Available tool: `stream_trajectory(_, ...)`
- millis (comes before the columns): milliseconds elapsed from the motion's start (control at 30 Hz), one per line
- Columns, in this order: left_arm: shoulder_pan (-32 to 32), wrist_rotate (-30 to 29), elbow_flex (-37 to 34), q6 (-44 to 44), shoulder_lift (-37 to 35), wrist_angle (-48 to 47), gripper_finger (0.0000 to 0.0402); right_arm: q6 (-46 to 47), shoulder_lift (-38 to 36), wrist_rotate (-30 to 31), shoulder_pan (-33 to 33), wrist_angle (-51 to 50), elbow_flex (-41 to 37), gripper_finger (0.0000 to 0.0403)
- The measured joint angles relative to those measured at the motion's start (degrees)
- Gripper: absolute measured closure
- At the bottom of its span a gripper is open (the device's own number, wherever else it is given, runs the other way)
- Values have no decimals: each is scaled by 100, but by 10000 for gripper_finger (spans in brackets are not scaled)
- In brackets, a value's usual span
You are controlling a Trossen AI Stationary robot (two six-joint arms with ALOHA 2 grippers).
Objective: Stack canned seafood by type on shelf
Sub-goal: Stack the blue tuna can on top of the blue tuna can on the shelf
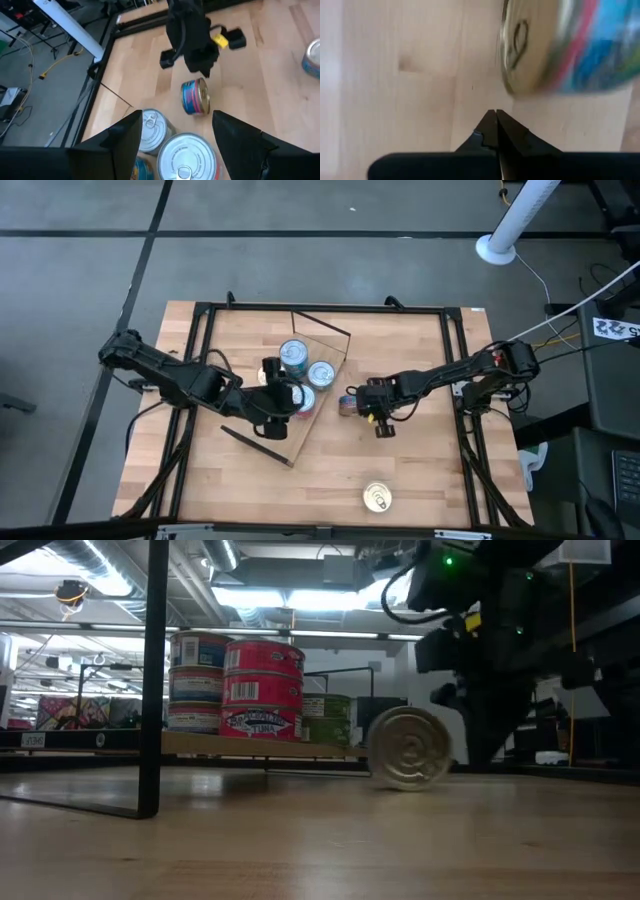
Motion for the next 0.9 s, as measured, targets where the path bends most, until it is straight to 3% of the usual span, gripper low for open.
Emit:
stream_trajectory(300, 0, 11, 0, 0, 690, 107, 164, -2, 6, -185, 0, -133, -10, 403)
stream_trajectory(600, 4, 9, 0, 182, 1148, 796, 164, 331, 4, -150, -4, 8, -8, 385)
stream_trajectory(733, 4, 4, 0, 129, 1156, 899, 164, 715, 2, -128, -7, 201, -6, 340)
stream_trajectory(900, 4, 2, 0, 102, 1160, 890, 164, 928, -1, -103, -7, 349, -4, 247)
